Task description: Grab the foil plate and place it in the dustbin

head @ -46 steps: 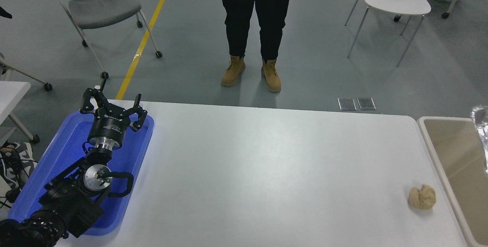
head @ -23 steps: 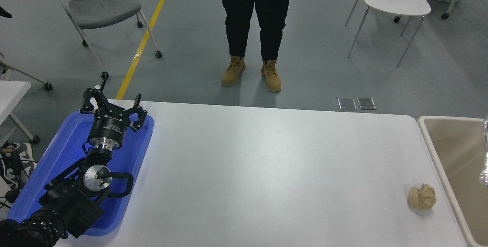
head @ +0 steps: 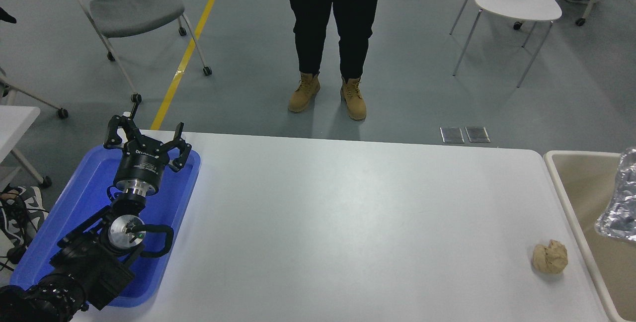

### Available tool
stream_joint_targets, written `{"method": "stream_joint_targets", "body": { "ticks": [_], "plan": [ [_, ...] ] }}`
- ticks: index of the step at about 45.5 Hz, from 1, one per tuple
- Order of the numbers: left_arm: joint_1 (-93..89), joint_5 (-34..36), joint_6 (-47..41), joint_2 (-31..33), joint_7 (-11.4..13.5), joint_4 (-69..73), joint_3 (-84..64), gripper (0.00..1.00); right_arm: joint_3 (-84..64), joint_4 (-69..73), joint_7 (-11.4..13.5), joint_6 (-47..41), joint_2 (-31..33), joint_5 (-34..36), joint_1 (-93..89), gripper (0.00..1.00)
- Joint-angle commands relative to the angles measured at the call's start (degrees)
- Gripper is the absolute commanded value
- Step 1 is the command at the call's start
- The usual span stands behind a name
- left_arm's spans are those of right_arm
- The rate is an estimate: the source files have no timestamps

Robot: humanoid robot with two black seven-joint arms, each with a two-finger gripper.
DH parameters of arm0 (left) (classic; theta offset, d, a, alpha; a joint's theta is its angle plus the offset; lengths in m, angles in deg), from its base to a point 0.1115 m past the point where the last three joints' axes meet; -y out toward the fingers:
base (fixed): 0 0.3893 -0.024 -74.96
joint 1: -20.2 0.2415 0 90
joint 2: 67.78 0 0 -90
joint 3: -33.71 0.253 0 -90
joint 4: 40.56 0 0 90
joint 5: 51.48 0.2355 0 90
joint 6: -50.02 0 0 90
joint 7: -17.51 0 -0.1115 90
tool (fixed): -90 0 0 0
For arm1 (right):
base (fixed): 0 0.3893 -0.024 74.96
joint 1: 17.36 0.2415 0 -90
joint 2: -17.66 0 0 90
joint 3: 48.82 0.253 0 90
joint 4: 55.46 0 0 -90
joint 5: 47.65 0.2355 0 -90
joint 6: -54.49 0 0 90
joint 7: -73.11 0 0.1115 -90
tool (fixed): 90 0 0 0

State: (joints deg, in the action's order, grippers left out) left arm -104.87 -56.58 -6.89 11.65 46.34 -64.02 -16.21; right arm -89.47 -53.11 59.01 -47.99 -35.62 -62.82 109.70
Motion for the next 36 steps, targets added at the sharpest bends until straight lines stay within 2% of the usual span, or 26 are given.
{"method": "stream_joint_targets", "body": {
  "ticks": [1,2,3,4,5,25,36],
  "plan": [
    [0.00,0.00,0.05,-0.06,0.00,0.00,0.00,1.00,1.98,-0.32,1.18,1.85,-1.21,0.49,-1.20,0.14],
    [-0.08,0.00,0.05,0.02,0.00,0.00,0.00,1.00,1.98,-0.32,1.18,1.85,-1.21,0.49,-1.20,0.20],
    [0.00,0.00,0.05,0.03,0.00,0.00,0.00,1.00,1.98,-0.32,1.18,1.77,-1.21,0.40,-1.20,0.48],
    [0.00,0.00,-0.04,-0.06,0.00,0.00,0.00,1.00,2.07,-0.41,1.09,1.94,-1.21,0.49,-1.20,0.88],
    [0.00,0.00,-0.04,0.02,0.00,0.00,0.00,1.00,2.16,-0.41,1.09,1.94,-1.21,0.58,-1.20,1.00],
    [0.00,0.00,0.05,0.03,0.00,0.00,0.00,1.00,2.25,-0.06,0.04,0.54,-1.03,0.40,2.40,1.00],
    [-0.09,0.00,0.05,0.03,0.00,0.00,0.00,1.00,1.72,0.29,0.04,-8.86,-1.12,-0.47,14.17,1.00]
  ]
}}
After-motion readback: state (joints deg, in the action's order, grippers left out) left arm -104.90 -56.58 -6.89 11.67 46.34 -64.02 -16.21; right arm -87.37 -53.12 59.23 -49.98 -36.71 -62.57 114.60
